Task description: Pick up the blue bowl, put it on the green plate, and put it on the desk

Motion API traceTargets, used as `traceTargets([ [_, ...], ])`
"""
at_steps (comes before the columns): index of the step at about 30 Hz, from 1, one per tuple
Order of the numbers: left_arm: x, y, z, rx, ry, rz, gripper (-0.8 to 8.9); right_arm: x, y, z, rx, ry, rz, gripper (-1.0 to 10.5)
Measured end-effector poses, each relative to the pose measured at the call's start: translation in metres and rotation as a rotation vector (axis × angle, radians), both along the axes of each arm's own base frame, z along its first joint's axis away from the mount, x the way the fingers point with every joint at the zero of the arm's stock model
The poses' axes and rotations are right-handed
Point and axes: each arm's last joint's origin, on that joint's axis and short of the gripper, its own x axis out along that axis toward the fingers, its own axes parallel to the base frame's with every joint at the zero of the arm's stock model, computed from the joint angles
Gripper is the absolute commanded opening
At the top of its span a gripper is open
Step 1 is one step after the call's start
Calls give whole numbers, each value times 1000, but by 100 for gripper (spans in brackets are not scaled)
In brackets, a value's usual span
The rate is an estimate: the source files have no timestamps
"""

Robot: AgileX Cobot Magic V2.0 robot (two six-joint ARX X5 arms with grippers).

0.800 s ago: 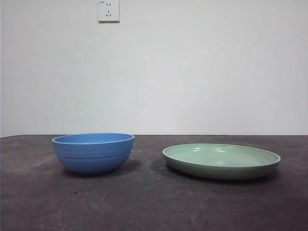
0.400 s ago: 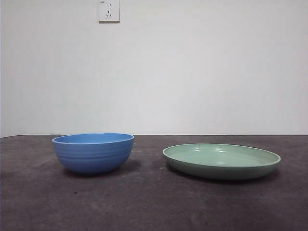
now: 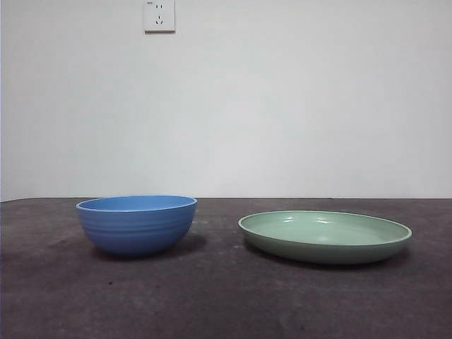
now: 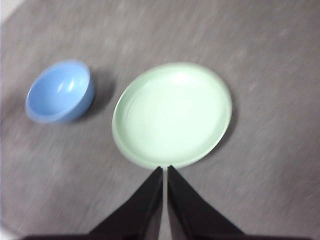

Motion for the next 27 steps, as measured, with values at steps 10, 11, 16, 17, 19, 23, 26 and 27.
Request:
traceTargets([
  [10, -5, -9, -1, 29, 30, -114, 30, 0, 12, -5, -42, 73, 149, 8],
  [11, -5, -9, -1, 29, 30, -114, 31, 0, 12, -5, -43, 71, 154, 8],
  [16, -5, -9, 0, 29, 29, -114, 251, 0, 12, -5, -43, 70, 155, 184],
  [17, -5, -9, 0, 29, 29, -114, 328, 0, 12, -5, -43, 70, 155, 265],
  [19, -5, -9, 0, 29, 28, -114, 409, 0, 12, -5, -43, 70, 155, 362],
  [23, -5, -9, 0, 29, 26, -114, 415, 0, 12, -5, -43, 70, 154, 373],
  [26, -5, -9, 0, 29, 26, -114, 415, 0, 12, -5, -43, 70, 154, 373],
  [27, -5, -9, 0, 29, 26, -114, 415, 0, 12, -5, -43, 70, 154, 373],
])
